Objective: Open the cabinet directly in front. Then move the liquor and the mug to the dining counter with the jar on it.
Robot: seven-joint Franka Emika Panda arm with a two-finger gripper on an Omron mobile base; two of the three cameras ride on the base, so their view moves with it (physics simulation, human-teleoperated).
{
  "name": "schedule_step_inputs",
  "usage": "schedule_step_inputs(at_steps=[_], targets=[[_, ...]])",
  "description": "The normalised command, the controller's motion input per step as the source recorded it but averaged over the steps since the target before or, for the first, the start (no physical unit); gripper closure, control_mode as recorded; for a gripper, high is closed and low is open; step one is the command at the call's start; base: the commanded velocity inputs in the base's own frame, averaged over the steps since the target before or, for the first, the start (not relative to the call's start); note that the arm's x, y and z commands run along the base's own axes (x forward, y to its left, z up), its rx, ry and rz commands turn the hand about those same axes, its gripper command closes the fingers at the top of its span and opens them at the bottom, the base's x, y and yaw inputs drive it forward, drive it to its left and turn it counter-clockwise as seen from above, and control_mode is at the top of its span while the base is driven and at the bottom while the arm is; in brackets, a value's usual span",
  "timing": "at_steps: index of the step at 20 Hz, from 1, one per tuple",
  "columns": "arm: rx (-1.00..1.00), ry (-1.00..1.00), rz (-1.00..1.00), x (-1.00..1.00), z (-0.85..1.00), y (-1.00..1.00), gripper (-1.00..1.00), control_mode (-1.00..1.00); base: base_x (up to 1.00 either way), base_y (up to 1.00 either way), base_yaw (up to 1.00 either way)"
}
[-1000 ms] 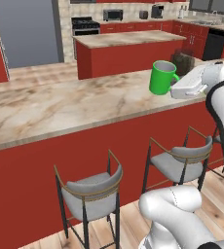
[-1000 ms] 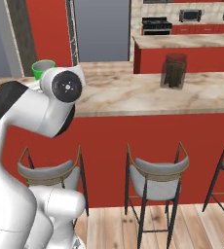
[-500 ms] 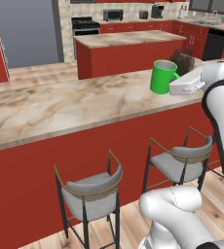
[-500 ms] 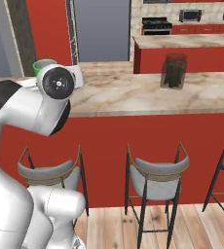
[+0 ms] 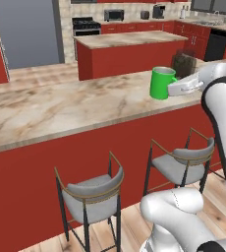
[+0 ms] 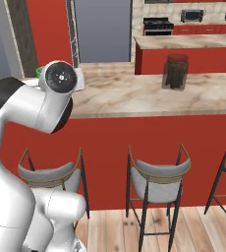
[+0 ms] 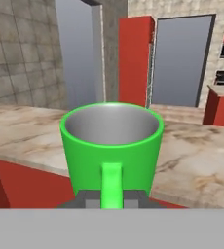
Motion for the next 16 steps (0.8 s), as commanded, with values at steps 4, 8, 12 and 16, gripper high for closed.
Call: schedule_step_inputs(at_steps=[4,8,12,16], targets=[[0.00,0.18,0.00,0.41,0.00,0.00,1.00,-1.00,0.00,0.00,0.00],[0.00,0.19,0.00,0.49,-0.07,0.00,1.00,-1.00,0.00,0.00,0.00],[0.00,0.13,0.00,0.51,-0.27,0.00,1.00,-1.00,0.00,0.00,0.00],[0.00,0.05,0.00,0.35,-0.43,0.00,1.00,-1.00,0.00,0.00,0.00]])
